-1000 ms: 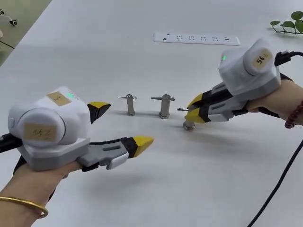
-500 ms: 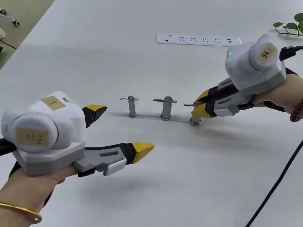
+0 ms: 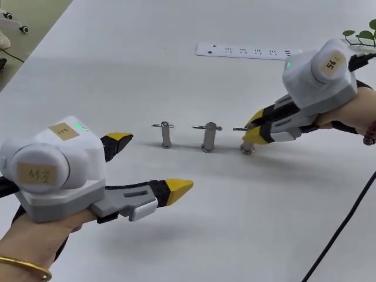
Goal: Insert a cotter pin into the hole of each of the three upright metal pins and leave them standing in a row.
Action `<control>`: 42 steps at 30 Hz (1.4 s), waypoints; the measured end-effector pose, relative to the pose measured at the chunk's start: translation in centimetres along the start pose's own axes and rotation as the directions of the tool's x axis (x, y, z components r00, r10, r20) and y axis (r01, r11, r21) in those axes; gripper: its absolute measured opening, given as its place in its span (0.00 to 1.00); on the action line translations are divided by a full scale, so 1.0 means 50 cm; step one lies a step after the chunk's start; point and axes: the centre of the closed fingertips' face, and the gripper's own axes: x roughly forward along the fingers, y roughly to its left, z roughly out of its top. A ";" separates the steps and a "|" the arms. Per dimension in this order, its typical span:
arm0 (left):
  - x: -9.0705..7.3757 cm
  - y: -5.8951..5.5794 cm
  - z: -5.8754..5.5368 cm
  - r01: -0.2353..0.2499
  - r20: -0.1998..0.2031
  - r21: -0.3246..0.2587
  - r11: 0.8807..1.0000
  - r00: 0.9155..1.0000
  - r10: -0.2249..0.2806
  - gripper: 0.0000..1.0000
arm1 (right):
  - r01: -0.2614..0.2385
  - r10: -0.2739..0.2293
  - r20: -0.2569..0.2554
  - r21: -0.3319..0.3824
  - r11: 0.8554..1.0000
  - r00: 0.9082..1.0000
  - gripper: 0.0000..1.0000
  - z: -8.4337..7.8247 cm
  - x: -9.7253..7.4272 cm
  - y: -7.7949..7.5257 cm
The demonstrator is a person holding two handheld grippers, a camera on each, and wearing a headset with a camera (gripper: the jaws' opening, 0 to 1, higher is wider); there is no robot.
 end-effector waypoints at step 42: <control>0.000 0.017 0.022 -0.012 0.016 -0.011 1.000 1.000 0.013 0.79 | 0.136 -0.153 0.095 0.169 0.976 0.984 0.33 0.004 -0.081 0.004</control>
